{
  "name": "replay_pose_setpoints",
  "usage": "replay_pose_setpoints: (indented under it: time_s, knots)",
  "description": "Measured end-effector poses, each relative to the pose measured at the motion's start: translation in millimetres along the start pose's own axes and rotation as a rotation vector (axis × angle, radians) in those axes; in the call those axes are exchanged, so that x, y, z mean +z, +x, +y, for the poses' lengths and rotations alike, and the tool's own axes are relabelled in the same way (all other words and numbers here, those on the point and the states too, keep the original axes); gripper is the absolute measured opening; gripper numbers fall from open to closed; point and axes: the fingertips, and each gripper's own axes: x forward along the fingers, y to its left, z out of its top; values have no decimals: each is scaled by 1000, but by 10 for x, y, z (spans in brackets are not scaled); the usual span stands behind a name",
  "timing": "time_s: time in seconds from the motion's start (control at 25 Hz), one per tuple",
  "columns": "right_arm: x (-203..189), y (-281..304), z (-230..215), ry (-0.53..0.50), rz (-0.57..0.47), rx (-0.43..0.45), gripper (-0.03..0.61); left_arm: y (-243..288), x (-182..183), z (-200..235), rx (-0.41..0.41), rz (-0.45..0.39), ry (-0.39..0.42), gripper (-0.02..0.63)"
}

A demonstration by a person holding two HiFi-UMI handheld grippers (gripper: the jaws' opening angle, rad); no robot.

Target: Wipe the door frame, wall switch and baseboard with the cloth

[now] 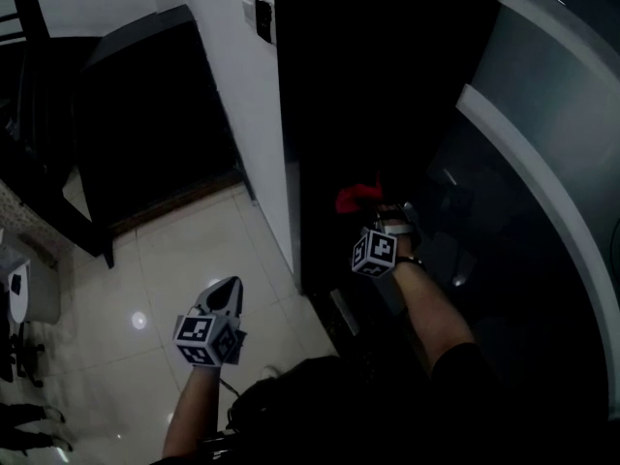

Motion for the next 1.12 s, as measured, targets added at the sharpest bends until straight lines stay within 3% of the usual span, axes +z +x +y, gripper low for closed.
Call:
replay_pose_setpoints:
  time_s: [0.12, 0.24, 0.36, 0.72, 0.92, 1.12]
  knots:
    - [101, -255, -203, 58, -35, -46, 63, -73, 49, 55, 4, -10, 4, 0]
    - [147, -483, -744, 81, -76, -149, 63, 28, 149, 84, 2, -30, -5, 0]
    - [242, -763, -1297, 106, -137, -279, 63, 110, 169, 31, -27, -51, -18, 0]
    - [1005, -1899, -3174, 32, -303, -698, 63, 264, 330, 49, -94, -110, -43, 0]
    - [1338, -2106, -3543, 12, -371, -758, 63, 220, 292, 155, -61, -120, -83, 0]
    - [1424, -1712, -3394, -72, -338, -721, 63, 237, 319, 221, -50, -141, -101, 0]
